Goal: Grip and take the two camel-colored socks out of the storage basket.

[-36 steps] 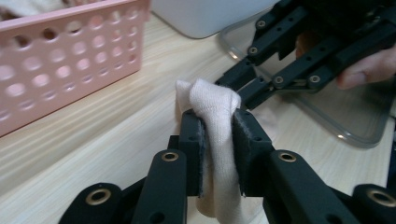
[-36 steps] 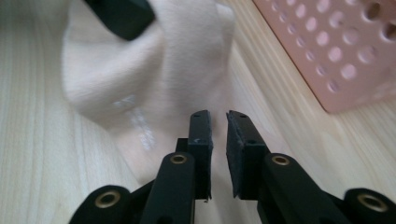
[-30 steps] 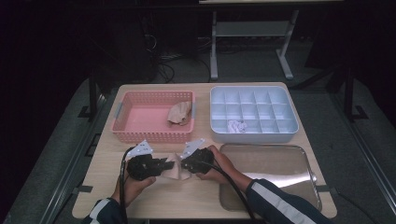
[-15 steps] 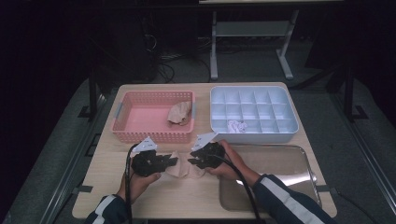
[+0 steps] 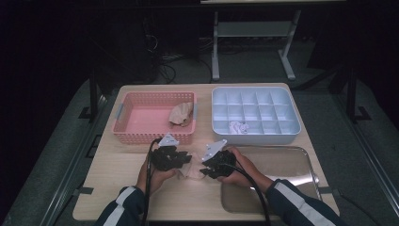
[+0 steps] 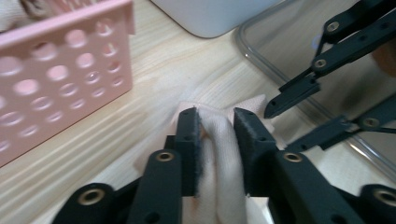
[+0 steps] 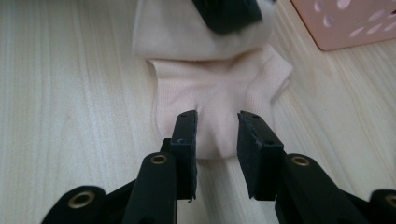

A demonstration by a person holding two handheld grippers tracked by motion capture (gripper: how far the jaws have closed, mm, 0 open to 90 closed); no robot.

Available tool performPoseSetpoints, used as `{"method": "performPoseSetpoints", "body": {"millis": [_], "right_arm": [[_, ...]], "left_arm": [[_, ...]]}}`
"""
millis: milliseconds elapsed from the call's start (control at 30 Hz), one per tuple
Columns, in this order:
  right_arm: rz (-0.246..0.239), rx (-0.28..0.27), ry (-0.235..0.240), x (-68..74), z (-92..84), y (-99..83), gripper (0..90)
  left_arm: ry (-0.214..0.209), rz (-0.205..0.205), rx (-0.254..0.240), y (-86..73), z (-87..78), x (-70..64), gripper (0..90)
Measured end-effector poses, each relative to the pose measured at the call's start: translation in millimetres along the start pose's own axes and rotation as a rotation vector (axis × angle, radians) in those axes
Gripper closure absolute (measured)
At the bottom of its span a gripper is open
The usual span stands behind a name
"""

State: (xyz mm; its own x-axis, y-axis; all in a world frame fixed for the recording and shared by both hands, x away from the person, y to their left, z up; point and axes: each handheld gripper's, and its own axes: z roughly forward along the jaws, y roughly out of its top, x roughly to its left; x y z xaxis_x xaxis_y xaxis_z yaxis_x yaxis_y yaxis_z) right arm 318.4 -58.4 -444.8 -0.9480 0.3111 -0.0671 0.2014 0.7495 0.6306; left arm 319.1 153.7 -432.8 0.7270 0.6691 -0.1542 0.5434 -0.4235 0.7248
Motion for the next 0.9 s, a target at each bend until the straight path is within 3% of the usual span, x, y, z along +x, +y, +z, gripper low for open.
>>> {"method": "performPoseSetpoints", "body": {"millis": [67, 200, 333, 400, 567, 667, 733, 900], "right_arm": [[0.006, -0.002, 0.006, -0.3, -2.2, -1.5, 66.7], [0.004, -0.011, -0.003, -2.0, -6.9, -3.6, 63.8], [0.027, -0.019, -0.010, -4.5, -14.1, -5.7, 62.6], [0.036, -0.026, -0.014, -6.3, -19.6, -6.8, 62.7], [0.072, -0.080, -0.032, -9.6, -35.6, -5.2, 67.2], [0.077, -0.152, -0.044, -4.4, -39.9, 7.4, 72.4], [0.069, -0.176, -0.045, 0.2, -36.9, 14.5, 74.2], [0.024, -0.135, -0.039, 10.5, -13.5, 24.3, 73.9]], "left_arm": [[-0.026, -0.001, -0.029, 0.9, 2.3, -3.6, 61.2], [-0.014, 0.009, -0.077, 5.1, -8.6, -10.9, 46.2], [0.000, 0.008, -0.126, 3.9, -30.2, -12.6, 40.1], [0.022, 0.008, -0.122, -1.5, -36.8, -9.7, 39.4], [0.037, -0.016, -0.035, -27.8, -34.1, 0.4, 45.2], [0.038, 0.022, 0.026, -38.2, -23.5, -0.4, 47.9], [0.050, 0.025, 0.054, -42.3, -15.2, -2.9, 47.7], [0.069, 0.042, 0.084, -47.0, -7.9, -3.7, 46.8]]}}
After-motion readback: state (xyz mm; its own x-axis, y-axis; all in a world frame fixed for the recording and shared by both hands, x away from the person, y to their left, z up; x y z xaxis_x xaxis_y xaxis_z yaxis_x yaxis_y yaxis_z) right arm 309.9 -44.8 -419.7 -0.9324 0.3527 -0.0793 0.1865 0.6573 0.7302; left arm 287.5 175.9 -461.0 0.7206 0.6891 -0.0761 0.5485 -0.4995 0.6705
